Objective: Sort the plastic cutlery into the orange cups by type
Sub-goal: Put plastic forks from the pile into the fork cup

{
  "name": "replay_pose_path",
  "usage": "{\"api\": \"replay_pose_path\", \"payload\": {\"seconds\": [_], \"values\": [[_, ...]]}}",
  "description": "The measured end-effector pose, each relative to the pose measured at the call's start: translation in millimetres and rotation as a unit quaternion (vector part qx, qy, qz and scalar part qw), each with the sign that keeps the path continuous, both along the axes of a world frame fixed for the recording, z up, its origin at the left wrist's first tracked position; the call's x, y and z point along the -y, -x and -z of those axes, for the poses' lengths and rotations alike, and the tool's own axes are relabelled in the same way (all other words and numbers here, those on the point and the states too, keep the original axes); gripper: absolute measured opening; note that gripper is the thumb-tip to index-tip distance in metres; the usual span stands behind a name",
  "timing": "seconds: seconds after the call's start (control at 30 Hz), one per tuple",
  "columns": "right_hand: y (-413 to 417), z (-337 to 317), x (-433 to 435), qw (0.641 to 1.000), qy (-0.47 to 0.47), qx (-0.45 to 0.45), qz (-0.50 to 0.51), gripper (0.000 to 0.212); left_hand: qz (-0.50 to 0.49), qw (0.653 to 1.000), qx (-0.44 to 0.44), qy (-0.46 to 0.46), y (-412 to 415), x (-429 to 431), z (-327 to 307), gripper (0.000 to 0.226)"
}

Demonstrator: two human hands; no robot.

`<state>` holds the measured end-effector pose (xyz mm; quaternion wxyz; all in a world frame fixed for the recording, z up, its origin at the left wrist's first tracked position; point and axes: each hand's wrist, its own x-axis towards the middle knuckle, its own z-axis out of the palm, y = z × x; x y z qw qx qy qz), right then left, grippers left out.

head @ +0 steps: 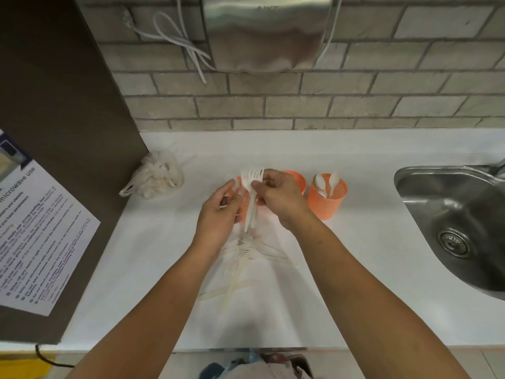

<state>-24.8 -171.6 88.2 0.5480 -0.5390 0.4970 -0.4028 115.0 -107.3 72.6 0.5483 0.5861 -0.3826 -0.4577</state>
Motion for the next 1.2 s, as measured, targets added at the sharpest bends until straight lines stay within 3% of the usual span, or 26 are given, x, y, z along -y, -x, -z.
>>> {"api": "replay_pose_path", "payload": {"seconds": [0.13, 0.27, 0.37, 0.5, 0.63, 0.7, 0.8, 0.93, 1.0, 1.1, 1.2], "values": [[-0.3, -11.9, 17.6, 0.996, 0.045, 0.001, 0.073, 0.01, -0.014, 1.0, -0.008, -0.012, -7.0, -11.4, 4.3, 0.018], [-4.3, -24.4, 33.2, 0.989, 0.092, -0.034, 0.106, 0.033, -0.043, 0.998, -0.003, -0.046, -18.2, -24.1, 17.0, 0.019], [-14.4, -27.2, 42.6, 0.985, 0.107, -0.073, 0.111, 0.028, -0.045, 0.997, 0.005, -0.058, -24.1, -32.6, 22.5, 0.021], [-27.3, -21.5, 45.6, 0.973, 0.126, -0.182, 0.067, 0.011, -0.044, 0.997, 0.009, -0.069, -27.4, -40.4, 25.1, 0.023], [-30.2, -10.8, 30.2, 0.944, 0.153, -0.293, 0.016, 0.038, -0.043, 0.996, 0.008, -0.072, -31.1, -47.4, 28.2, 0.021], [-29.6, -5.1, 15.9, 0.926, 0.22, -0.305, 0.017, 0.043, -0.047, 0.996, 0.01, -0.076, -34.0, -50.5, 31.3, 0.021], [-25.8, 9.9, -6.9, 0.918, 0.288, -0.273, 0.007, 0.033, -0.049, 0.995, 0.017, -0.088, -37.0, -54.3, 36.8, 0.02], [-10.3, 52.1, -33.4, 0.918, 0.232, -0.312, -0.075, 0.02, -0.045, 0.994, 0.025, -0.101, -36.6, -58.6, 40.4, 0.018], [1.1, 75.0, -41.7, 0.891, 0.17, -0.397, -0.138, 0.019, -0.042, 0.993, 0.035, -0.107, -36.8, -60.1, 42.3, 0.017], [13.3, 99.4, -53.5, 0.819, 0.128, -0.517, -0.213, 0.028, -0.031, 0.992, 0.05, -0.113, -37.5, -62.2, 45.6, 0.017], [15.9, 112.4, -62.6, 0.796, 0.143, -0.548, -0.211, 0.028, -0.015, 0.991, 0.061, -0.117, -36.2, -63.2, 49.6, 0.017]]}}
